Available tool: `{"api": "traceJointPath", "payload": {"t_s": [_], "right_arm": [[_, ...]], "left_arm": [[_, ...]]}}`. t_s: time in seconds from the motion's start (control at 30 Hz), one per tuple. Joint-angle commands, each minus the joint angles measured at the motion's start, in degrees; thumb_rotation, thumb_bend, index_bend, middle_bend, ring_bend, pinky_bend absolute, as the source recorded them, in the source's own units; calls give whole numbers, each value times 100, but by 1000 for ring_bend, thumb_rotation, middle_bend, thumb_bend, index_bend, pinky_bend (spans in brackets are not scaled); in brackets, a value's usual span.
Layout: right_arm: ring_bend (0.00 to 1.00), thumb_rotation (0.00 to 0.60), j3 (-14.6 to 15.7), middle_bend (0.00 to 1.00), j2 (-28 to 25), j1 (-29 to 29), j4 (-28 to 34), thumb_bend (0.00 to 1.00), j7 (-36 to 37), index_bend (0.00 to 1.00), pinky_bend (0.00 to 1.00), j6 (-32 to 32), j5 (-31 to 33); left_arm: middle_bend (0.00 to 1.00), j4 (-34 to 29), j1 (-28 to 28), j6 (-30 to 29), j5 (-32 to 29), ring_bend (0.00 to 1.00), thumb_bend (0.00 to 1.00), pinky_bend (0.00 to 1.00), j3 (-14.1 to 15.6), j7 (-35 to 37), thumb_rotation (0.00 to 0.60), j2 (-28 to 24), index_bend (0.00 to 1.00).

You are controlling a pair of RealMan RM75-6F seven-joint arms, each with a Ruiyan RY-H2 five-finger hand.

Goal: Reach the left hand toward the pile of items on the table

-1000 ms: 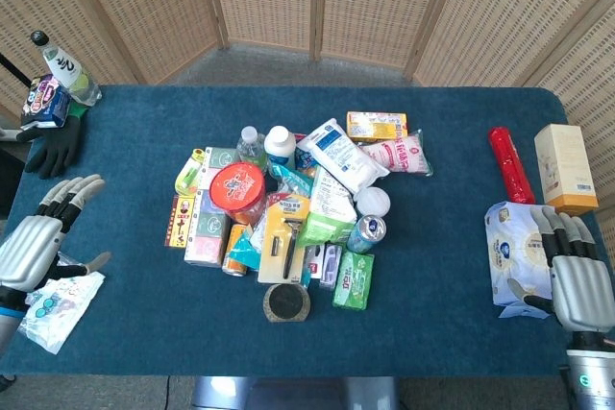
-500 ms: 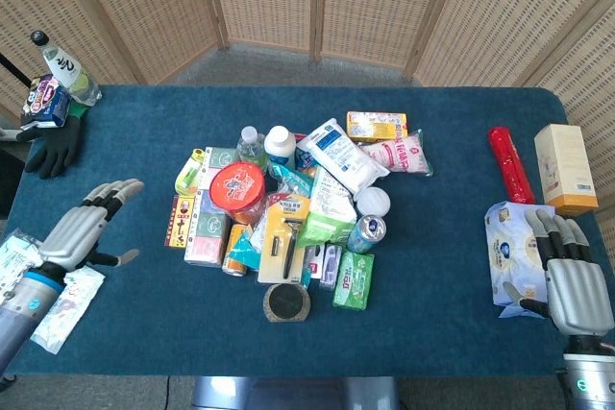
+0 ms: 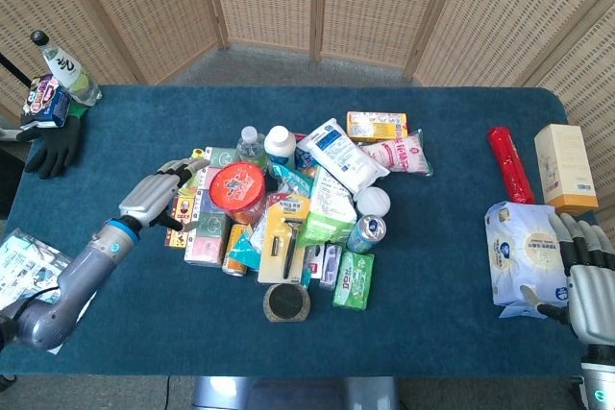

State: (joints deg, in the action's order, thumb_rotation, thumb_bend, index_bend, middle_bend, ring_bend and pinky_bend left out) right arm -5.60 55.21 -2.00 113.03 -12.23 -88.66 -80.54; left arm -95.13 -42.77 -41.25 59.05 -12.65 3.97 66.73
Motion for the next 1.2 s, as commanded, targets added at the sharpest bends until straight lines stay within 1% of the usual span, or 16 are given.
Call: {"api": "traceJointPath", "payload": {"t_s": [0.03, 0.23, 0.4, 0.53, 0.57, 0.6, 0.67, 0.7, 0.73, 0.8, 0.83, 0.9, 1.03, 1.2], "right_arm": [[0, 582, -12, 0, -27, 31, -14, 202, 34, 0, 0, -29, 42], [0, 581, -36, 0, -86, 92, -10, 201, 88, 0, 0, -124, 54], [0, 579, -32, 0, -116, 132, 3, 203, 100, 0, 0, -167, 43], [0, 582, -26, 0, -124, 156, 19, 201, 88, 0, 0, -185, 44], [0, 583, -24, 0, -125, 162, 25, 201, 88, 0, 0, -192, 37], [0, 582, -21, 0, -125, 166, 29, 202, 83, 0, 0, -198, 27], [0, 582, -16, 0, -128, 177, 41, 202, 69, 0, 0, -210, 15], [0, 582, -17, 0, -126, 182, 45, 202, 62, 0, 0, -220, 9], [0, 582, -22, 0, -126, 182, 53, 202, 54, 0, 0, -229, -2], [0, 582, -22, 0, -130, 189, 63, 201, 64, 0, 0, -236, -13], [0, 584, -25, 0, -125, 189, 62, 200, 67, 0, 0, -237, -15], [0, 580, -30, 0, -120, 187, 55, 202, 64, 0, 0, -230, -7], [0, 581, -38, 0, -106, 177, 44, 201, 73, 0, 0, -212, -11], [0, 581, -43, 0, -76, 162, -1, 202, 96, 0, 0, -186, -27]], "left_arm": [[0, 270, -309, 268, -289, 0, 268, 0, -129, -82, 600, 280, 0], [0, 657, -731, 706, -577, 0, 264, 0, -228, -1, 600, 618, 0], [0, 947, -961, 902, -701, 0, 265, 0, -261, 84, 600, 887, 0], [0, 1213, -1106, 950, -730, 0, 266, 0, -306, 176, 600, 1135, 0], [0, 1275, -1133, 956, -744, 11, 265, 0, -325, 208, 600, 1194, 0], [4, 1329, -1155, 946, -754, 57, 266, 8, -351, 243, 600, 1248, 14], [122, 1422, -1190, 894, -750, 285, 268, 195, -384, 281, 600, 1346, 148], [187, 1444, -1196, 860, -750, 378, 269, 296, -399, 297, 600, 1372, 213], [309, 1479, -1198, 784, -746, 525, 269, 473, -404, 287, 600, 1413, 323], [416, 1499, -1201, 742, -758, 663, 269, 623, -393, 280, 600, 1437, 420], [458, 1508, -1201, 723, -787, 715, 269, 679, -388, 278, 600, 1439, 457], [490, 1504, -1187, 662, -812, 749, 270, 719, -390, 277, 600, 1432, 482], [504, 1276, -1049, 440, -757, 753, 270, 724, -473, 409, 600, 1280, 489], [503, 622, -672, -8, -346, 751, 271, 722, -588, 704, 600, 826, 486]]}}
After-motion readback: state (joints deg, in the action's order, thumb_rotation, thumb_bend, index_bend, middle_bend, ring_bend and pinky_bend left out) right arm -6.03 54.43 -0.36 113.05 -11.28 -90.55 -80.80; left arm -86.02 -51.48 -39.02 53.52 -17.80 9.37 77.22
